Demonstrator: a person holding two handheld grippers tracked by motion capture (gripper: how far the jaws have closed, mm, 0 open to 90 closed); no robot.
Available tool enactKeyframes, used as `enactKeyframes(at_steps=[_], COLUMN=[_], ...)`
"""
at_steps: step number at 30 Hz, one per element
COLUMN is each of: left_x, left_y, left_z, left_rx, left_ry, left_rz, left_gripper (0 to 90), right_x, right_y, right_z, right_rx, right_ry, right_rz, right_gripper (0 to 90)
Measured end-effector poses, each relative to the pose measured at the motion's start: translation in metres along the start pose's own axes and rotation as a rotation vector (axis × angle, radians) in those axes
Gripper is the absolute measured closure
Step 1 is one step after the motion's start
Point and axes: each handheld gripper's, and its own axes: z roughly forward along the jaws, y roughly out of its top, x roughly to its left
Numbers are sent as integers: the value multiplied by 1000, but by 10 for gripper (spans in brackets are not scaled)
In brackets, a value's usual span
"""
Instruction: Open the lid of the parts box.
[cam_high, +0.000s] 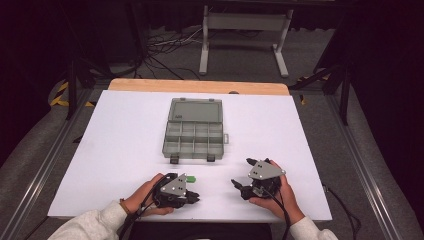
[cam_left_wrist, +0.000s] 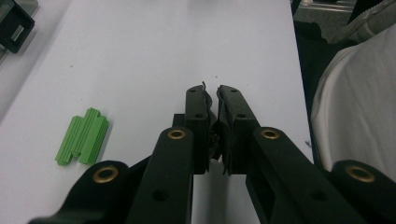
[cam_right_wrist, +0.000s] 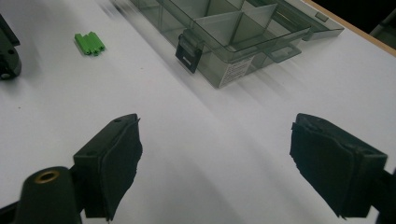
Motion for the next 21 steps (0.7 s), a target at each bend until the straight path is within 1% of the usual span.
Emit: enactKeyframes(at_steps=[2,3,4,5,11,12,14,16,18,19,20,21], left_x=[0,0,0,-1,-1,1,1,2,3,3,4,5], left_y=[0,-1,-1,-1,-2,-2,-2,-2,-2,-2,-2,-1], left_z=[0,0,-1,-2,-2,-2,-3,-4,-6,-7,-8,-9], left_rx=[-2,-3,-3,-3,-15,-18,-25,-31,-35,-46,-56,-55], left_ry=[2,0,-5,-2,6,3,11,14,18,21,16,23], left_rz=[1,8,6,3,13,21,10,16,12,13,4,6], left_gripper=[840,842,847,868,871,871,872,872,873,873,873,873], right_x=[0,0,0,0,0,0,0,-1,-1,-1,-1,-1], right_y=[0,0,0,0,1,1,1,1,1,1,1,1], right_z=[0,0,0,0,1,1,1,2,2,2,2,2], right_rx=[-1,0,0,1,-1,0,-1,-2,-1,-1,-2,-2], right_ry=[0,1,1,3,3,3,4,5,5,3,5,5], right_rz=[2,2,2,1,2,0,2,3,1,0,1,1], right_gripper=[166,166,166,167,167,168,168,168,168,168,168,168])
